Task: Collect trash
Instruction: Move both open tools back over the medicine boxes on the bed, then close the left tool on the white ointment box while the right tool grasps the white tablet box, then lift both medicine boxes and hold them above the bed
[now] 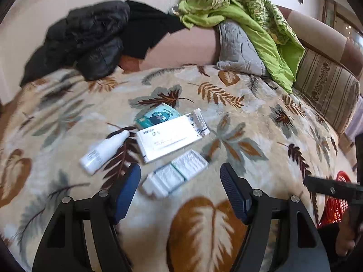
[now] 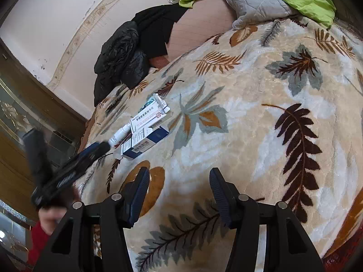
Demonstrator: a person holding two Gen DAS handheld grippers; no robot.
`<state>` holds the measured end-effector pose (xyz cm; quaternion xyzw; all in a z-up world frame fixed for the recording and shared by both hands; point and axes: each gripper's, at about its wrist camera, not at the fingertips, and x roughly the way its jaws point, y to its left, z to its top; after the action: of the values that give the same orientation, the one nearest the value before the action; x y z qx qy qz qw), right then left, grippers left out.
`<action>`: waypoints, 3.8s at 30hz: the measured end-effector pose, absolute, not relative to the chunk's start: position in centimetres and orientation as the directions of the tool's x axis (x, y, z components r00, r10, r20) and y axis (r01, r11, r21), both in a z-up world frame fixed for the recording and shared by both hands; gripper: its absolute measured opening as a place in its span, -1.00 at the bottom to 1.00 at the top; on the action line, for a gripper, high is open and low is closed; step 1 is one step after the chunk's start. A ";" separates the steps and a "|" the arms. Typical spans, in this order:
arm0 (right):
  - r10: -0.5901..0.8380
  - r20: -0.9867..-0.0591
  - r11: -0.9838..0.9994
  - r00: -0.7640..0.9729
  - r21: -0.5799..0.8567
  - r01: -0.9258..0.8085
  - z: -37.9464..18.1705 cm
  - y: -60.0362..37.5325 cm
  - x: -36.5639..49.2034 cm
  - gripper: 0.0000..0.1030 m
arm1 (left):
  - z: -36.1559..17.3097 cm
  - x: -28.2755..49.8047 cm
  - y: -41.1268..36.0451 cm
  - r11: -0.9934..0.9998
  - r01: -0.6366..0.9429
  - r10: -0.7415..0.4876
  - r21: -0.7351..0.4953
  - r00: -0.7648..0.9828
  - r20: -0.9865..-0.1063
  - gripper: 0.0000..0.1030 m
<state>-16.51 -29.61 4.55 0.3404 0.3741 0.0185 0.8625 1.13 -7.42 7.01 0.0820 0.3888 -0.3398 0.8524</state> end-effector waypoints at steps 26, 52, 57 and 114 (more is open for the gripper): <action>0.378 -0.615 0.738 0.692 0.652 0.175 3.7 -29.0 -14.6 0.15 | 2.7 0.9 -9.0 0.827 0.552 -0.400 -0.106 0.445 -0.802 -0.14; 0.345 -0.700 0.862 0.625 0.500 0.083 2.7 -25.6 3.6 -0.82 | 4.0 -0.5 -1.7 0.955 0.251 -0.290 -0.161 0.656 -0.697 -0.19; 0.369 -0.690 0.782 0.623 0.593 0.194 3.3 -26.6 -2.4 -0.82 | 4.3 -0.9 -1.7 0.952 0.258 -0.296 -0.162 0.659 -0.691 -0.24; 0.023 -0.654 0.967 0.756 0.206 0.149 7.8 -22.8 -15.6 0.08 | 6.9 -7.1 -3.7 0.924 0.369 -0.346 -0.102 0.693 -0.633 -0.39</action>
<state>-15.56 -22.78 7.82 0.1236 0.3473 -0.0340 0.9289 -7.11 -3.68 6.88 0.0168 0.3404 -0.1946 0.9198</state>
